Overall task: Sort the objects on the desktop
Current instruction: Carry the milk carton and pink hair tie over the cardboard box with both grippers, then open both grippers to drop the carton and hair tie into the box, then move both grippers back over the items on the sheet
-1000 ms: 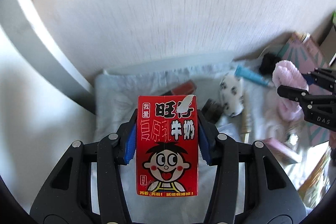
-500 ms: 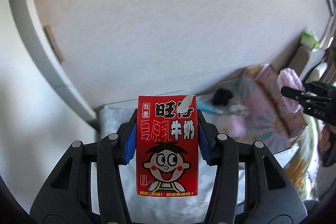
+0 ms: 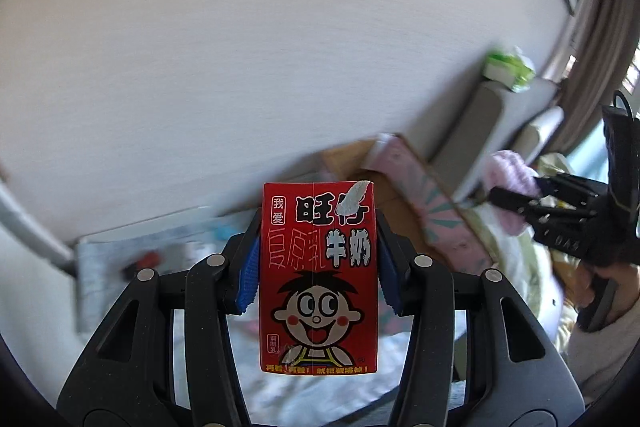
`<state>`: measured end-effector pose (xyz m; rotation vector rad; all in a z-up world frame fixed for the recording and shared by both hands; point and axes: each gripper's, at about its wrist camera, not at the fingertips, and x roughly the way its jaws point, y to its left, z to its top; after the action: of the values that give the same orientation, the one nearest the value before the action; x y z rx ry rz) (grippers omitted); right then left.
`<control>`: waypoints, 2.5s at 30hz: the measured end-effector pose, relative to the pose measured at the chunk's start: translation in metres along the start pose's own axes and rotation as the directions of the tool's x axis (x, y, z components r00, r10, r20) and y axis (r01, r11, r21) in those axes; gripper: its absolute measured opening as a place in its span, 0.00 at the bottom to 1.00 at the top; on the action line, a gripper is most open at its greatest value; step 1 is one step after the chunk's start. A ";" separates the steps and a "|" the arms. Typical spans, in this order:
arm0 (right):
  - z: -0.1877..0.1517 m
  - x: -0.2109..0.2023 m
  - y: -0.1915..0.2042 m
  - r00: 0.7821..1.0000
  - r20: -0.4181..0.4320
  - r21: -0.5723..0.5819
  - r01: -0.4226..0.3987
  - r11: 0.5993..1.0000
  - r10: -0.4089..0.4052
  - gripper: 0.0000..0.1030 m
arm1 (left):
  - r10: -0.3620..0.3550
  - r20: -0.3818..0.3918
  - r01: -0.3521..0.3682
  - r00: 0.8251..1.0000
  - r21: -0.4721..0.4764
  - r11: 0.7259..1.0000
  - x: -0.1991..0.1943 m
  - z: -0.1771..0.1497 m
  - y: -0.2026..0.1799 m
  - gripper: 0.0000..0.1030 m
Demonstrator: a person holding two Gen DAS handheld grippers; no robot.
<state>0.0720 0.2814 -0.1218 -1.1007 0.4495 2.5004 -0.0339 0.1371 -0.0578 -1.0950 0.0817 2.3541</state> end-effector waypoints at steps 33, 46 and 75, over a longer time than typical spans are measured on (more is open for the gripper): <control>-0.070 0.117 -0.059 0.937 -0.310 -0.023 -0.178 0.984 0.162 0.37 | 0.161 -0.336 -0.132 0.928 0.109 0.985 0.274 0.019 -0.114 0.44; -0.066 0.111 -0.045 0.928 -0.278 0.005 -0.259 0.966 0.250 1.00 | 0.100 -0.265 -0.096 0.959 0.027 0.995 0.255 0.043 -0.108 1.00; -0.027 0.074 -0.015 0.963 -0.251 0.021 -0.092 0.996 0.094 1.00 | 0.083 -0.146 -0.082 0.986 0.008 0.997 0.138 0.050 -0.042 1.00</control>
<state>0.0502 0.2983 -0.1968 -1.4330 0.5953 2.4428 -0.1205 0.2477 -0.1175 -1.2851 0.1862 2.3419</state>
